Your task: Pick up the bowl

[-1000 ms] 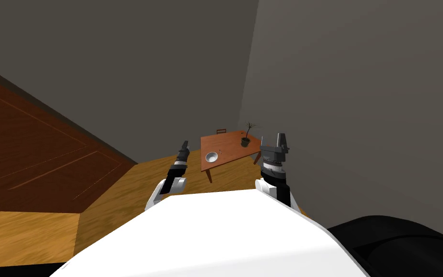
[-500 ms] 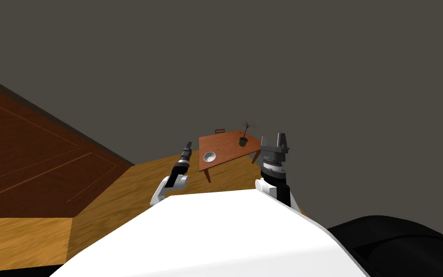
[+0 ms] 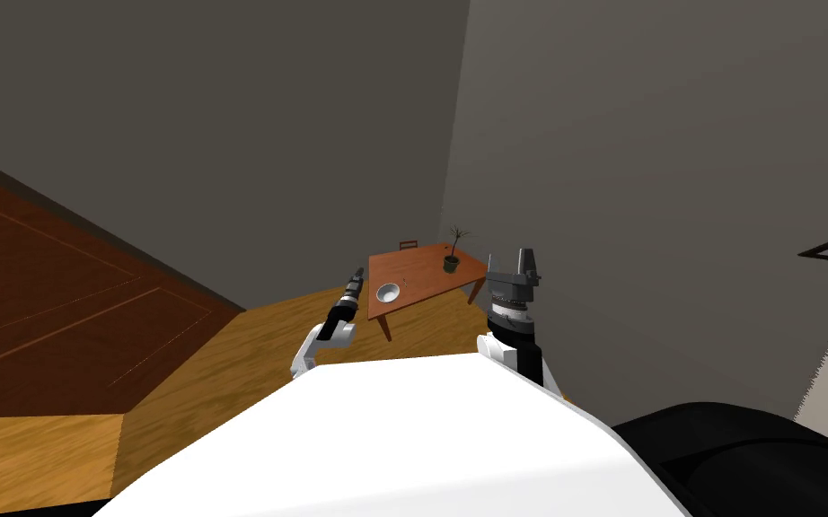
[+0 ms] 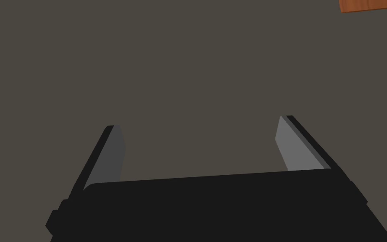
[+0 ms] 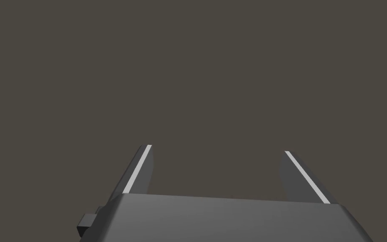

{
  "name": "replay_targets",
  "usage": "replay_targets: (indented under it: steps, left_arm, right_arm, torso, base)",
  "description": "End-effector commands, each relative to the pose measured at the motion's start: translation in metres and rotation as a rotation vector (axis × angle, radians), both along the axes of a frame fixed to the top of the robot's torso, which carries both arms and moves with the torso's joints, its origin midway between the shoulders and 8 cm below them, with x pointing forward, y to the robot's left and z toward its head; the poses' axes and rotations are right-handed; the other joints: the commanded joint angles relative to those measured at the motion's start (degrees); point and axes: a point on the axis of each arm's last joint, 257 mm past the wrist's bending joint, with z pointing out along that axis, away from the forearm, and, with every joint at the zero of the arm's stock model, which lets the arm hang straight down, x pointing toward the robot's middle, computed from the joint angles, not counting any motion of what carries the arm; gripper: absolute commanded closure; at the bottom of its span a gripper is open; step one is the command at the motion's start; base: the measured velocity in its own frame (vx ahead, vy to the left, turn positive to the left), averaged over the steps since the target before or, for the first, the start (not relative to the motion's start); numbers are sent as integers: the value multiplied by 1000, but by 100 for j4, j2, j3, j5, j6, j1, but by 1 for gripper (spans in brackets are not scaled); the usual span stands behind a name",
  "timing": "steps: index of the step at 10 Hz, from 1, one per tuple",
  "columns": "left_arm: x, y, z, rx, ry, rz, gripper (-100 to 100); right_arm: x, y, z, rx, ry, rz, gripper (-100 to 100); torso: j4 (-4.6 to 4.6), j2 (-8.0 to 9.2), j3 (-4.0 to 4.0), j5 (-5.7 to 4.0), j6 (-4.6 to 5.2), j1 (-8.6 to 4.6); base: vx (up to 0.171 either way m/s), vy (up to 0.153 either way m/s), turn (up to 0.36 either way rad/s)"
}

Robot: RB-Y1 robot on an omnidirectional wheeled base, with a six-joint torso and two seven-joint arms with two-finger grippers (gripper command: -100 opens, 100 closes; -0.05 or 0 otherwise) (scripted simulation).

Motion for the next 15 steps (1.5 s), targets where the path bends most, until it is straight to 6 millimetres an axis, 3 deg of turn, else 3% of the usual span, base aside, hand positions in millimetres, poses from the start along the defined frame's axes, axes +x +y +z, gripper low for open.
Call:
replay_targets:
  steps: [1, 9, 15]
  left_arm:
    - [8, 0, -19, 12, 61, 6, -100]
    - [30, 2, -90, 41, 299, 28, -100]
    - [33, 6, -145, 43, 493, 47, -100]
  right_arm:
    - [0, 0, 0, 0, 0, 0, 0]
    - [0, 0, 0, 0, 0, 0, 0]
    - [0, 0, 0, 0, 0, 0, 0]
  torso:
    - [0, 0, 0, 0, 0, 0]
    - [-1, -5, -3, 0, -1, 2]
    - [-2, -10, -6, 0, -1, 3]
  base:
    - [-10, -45, -29]
    - [-4, -43, -18]
    - [11, -35, -2]
